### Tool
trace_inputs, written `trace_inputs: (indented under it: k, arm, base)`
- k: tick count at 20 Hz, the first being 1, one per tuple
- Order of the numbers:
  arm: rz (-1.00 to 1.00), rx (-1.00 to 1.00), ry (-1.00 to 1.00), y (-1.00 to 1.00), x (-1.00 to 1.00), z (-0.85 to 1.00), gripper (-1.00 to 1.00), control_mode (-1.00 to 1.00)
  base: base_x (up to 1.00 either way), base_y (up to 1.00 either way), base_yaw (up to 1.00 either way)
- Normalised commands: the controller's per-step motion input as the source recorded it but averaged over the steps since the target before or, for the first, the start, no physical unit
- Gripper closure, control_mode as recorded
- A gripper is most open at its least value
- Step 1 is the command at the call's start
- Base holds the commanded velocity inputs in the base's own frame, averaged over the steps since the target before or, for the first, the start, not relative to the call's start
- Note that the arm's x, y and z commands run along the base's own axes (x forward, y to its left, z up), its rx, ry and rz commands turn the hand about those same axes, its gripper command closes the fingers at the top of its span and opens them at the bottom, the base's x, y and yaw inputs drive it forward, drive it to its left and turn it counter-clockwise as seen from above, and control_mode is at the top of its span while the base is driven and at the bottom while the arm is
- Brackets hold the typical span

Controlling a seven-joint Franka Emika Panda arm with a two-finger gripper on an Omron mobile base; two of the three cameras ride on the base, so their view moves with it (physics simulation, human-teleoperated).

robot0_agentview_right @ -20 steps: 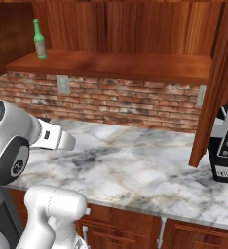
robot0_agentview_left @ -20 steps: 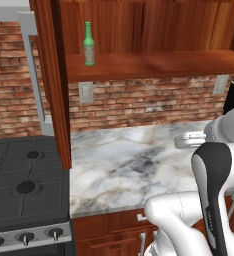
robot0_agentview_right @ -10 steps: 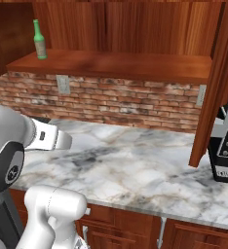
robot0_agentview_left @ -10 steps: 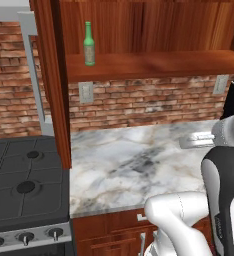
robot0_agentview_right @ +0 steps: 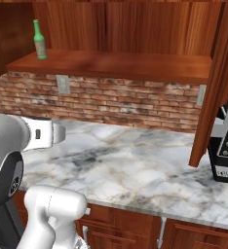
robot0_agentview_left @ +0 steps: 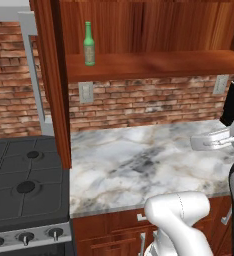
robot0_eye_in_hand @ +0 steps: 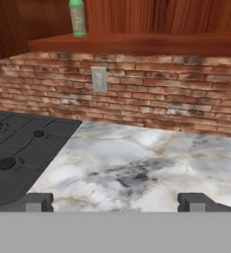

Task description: Get the candle and the beer from the cabinet and move them to the dining counter.

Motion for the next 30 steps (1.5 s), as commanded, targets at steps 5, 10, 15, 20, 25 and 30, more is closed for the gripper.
trace_inputs:
  k: [5,10,15,20,25,30]
  arm:
    - [0.08,0.00,0.00,0.17,-0.10,0.30,-1.00,-1.00]
    - [0.00,0.00,0.06,0.25,-0.08,0.28,-1.00,-1.00]
    - [0.00,0.00,0.11,0.26,-0.10,0.26,-1.00,-1.00]
    - [0.00,0.00,0.11,0.27,-0.17,0.18,-1.00,-1.00]
    - [0.00,0.00,0.08,0.35,-0.10,0.10,-1.00,-1.00]
    - [0.00,0.00,0.05,0.37,-0.02,0.01,-1.00,-1.00]
  base:
    - [0.00,0.00,0.00]
    - [0.00,0.00,0.00]
    - [0.00,0.00,0.00]
    - [0.00,0.00,0.00]
    - [0.00,0.00,0.00]
    - [0.00,0.00,0.00]
